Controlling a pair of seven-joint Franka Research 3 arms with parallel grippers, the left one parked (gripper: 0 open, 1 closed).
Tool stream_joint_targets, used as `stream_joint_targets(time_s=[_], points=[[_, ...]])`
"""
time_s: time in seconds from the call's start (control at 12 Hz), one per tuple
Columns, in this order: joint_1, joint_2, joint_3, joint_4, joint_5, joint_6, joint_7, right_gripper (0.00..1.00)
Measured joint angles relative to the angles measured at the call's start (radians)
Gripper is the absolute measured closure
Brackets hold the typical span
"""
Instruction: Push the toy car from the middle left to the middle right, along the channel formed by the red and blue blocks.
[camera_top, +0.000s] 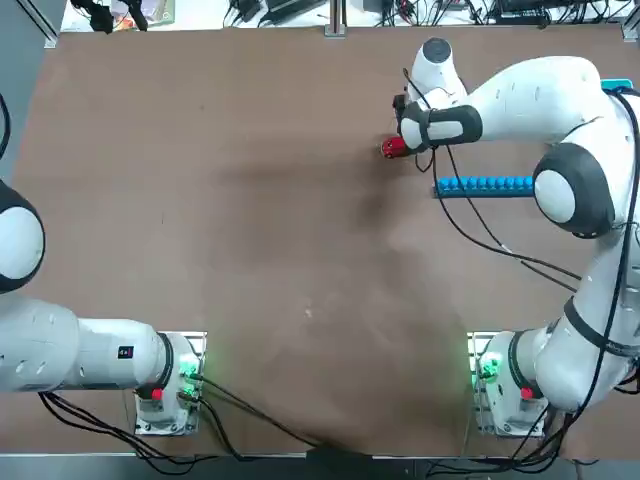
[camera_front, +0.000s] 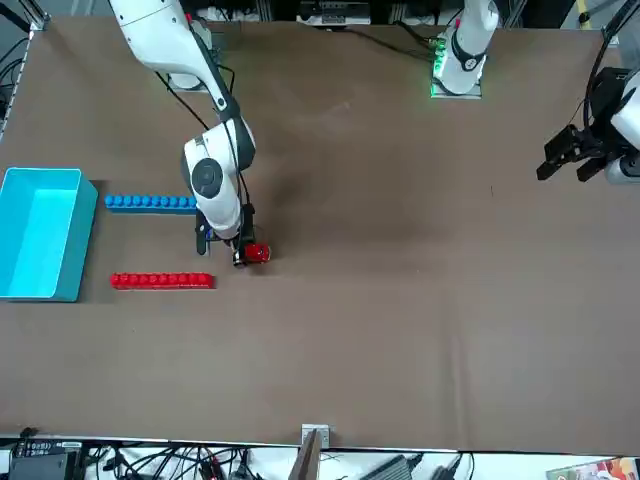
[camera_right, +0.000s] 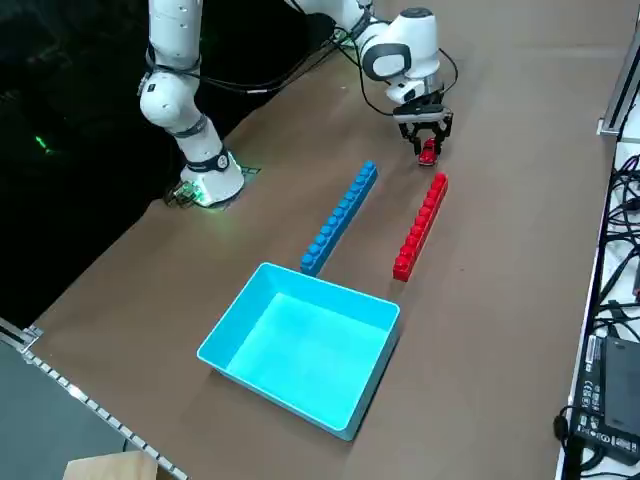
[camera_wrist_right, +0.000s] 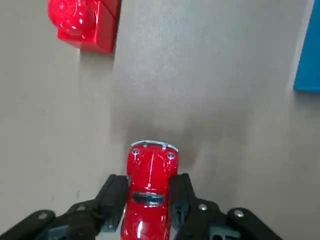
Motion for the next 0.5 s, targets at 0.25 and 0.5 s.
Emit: stream_joint_targets(time_s=[0.25,0.5], points=[[0.0,0.0,0.0,0.005,0.0,0.0,0.024,0.56],[0.002,0.002,0.0,0.006,0.0,0.0,0.038,0.56]])
